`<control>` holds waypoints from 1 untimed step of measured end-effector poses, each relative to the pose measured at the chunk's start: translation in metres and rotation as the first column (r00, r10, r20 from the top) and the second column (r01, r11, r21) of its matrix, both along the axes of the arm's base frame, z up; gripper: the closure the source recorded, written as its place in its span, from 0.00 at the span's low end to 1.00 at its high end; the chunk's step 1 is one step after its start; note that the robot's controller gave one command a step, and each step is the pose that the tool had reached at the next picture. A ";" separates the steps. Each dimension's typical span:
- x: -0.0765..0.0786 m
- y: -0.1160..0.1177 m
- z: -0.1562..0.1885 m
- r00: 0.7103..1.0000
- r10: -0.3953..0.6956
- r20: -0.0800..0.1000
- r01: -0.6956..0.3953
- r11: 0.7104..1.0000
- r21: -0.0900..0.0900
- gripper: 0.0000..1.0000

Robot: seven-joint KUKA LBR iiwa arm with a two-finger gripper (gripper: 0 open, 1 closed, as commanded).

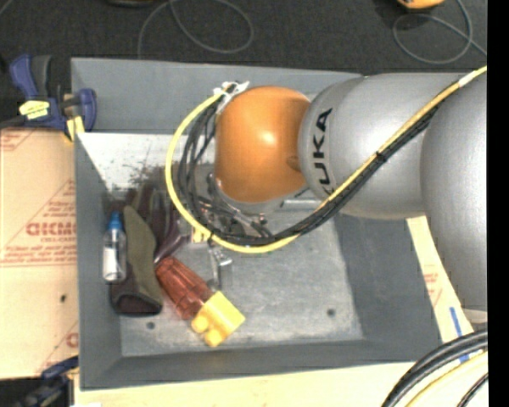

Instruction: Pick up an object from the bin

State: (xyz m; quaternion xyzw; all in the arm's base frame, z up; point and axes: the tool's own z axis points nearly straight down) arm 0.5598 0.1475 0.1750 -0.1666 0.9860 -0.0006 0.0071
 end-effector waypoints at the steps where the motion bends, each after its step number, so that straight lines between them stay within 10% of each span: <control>1: -0.035 0.025 -0.003 1.000 -0.017 0.002 0.017 1.000 0.004 0.00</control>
Offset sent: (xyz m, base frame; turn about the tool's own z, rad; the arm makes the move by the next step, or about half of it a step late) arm -0.0387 0.0234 -0.0693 -0.0241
